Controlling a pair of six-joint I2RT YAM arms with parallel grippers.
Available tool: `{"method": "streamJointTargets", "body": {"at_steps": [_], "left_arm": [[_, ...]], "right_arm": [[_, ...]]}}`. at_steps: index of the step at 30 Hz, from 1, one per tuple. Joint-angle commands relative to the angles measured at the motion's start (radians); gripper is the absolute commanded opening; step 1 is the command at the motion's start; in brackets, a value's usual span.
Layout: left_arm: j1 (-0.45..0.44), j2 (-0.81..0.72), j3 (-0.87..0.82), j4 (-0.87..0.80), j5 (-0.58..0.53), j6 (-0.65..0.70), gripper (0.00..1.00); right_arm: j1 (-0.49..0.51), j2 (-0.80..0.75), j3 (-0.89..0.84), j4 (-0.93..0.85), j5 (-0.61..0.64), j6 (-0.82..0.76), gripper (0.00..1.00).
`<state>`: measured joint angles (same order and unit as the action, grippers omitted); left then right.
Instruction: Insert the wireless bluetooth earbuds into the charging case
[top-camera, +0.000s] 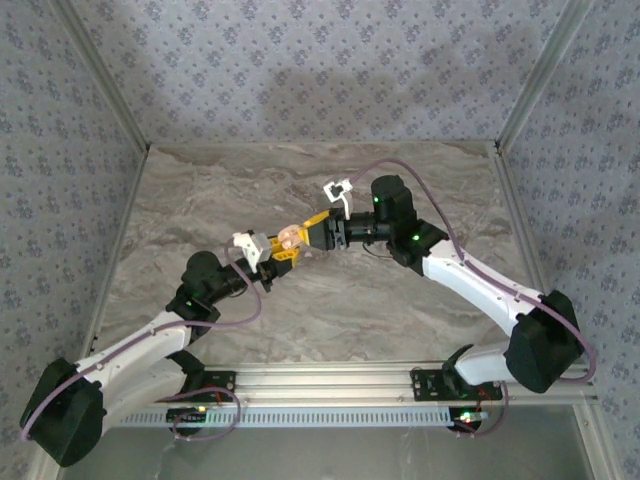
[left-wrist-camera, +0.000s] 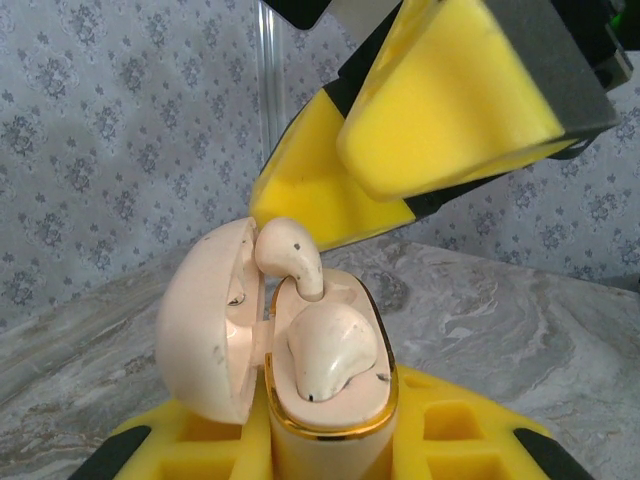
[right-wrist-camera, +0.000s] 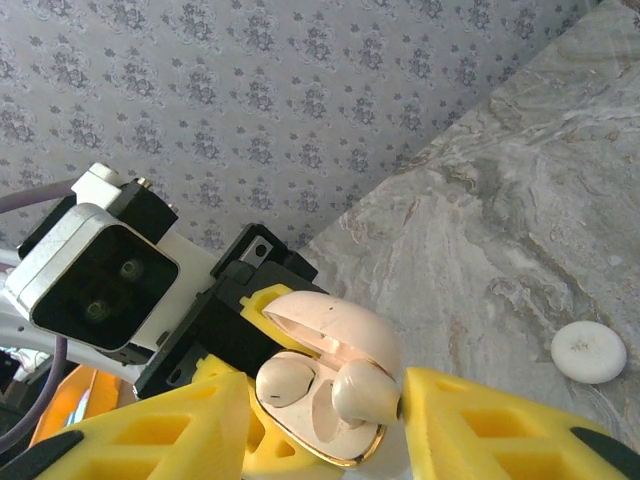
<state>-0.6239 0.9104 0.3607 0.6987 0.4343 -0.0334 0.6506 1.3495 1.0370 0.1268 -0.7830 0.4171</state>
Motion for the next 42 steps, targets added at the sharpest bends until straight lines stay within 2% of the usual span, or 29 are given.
{"method": "streamJointTargets", "body": {"at_steps": [1, 24, 42], "left_arm": [[-0.006, -0.017, 0.034, 0.015, 0.005, 0.019, 0.10], [-0.005, -0.022, 0.028, 0.002, -0.045, 0.020, 0.10], [-0.006, -0.014, 0.032, -0.005, -0.054, 0.018, 0.10]], "right_arm": [[0.007, -0.002, 0.035, 0.002, -0.033, -0.012, 0.44], [0.008, -0.060, -0.011, -0.028, 0.004, -0.010, 0.33], [0.015, -0.066, -0.023, -0.039, 0.017, -0.010, 0.29]]}}
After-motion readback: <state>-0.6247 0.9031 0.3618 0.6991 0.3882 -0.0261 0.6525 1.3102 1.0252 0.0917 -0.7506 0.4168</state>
